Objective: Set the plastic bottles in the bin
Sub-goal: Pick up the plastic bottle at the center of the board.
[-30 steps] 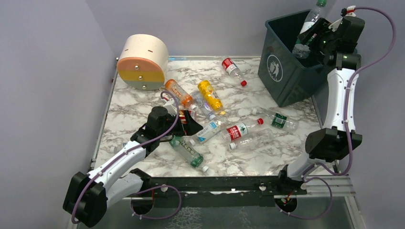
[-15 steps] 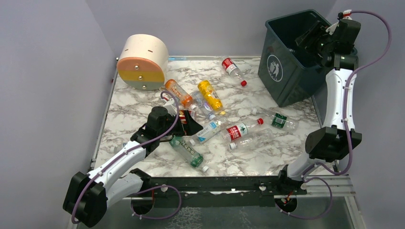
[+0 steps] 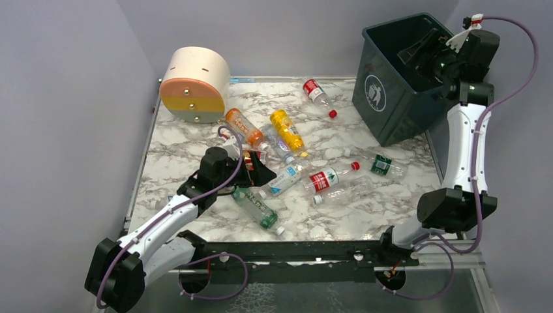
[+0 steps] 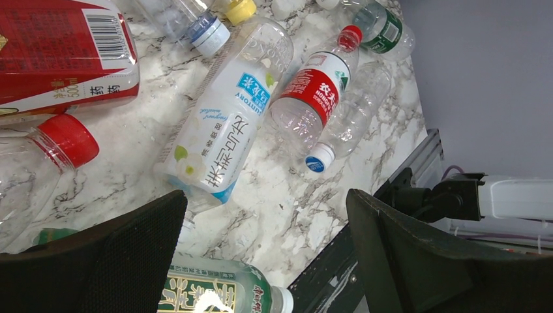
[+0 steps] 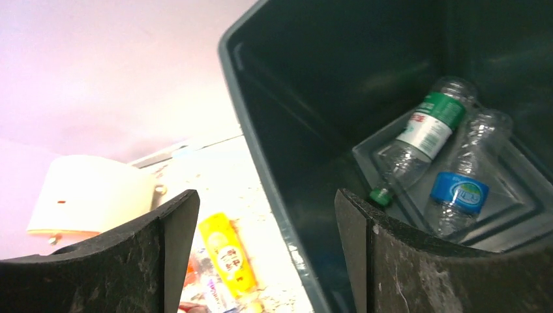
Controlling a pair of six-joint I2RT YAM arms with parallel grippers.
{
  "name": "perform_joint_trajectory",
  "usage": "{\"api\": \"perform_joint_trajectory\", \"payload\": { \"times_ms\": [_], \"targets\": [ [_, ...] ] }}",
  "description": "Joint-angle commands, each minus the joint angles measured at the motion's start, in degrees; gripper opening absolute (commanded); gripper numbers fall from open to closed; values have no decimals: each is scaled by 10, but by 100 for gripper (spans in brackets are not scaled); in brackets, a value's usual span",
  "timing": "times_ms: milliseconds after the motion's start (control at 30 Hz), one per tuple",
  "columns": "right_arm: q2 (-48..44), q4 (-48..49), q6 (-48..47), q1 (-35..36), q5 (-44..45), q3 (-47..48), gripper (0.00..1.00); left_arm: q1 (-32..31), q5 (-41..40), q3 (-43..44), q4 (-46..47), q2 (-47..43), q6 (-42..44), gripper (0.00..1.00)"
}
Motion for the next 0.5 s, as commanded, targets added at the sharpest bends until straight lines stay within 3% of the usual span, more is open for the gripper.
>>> {"api": "perform_joint_trajectory", "payload": {
  "times_ms": [0, 100, 167, 467],
  "targets": [
    [-19, 27, 14, 5, -87, -4, 81, -4, 0, -12, 13, -8, -5, 99],
    [-22, 45, 11, 27, -123, -9, 87, -4, 0, -17, 23, -3, -7, 99],
    [-17, 49, 0, 55, -127, -8, 100, -4, 2, -18, 30, 3, -8, 99],
    [2, 40, -60, 186, -101, 2, 100, -4, -3, -14, 31, 4, -7, 99]
  ]
}}
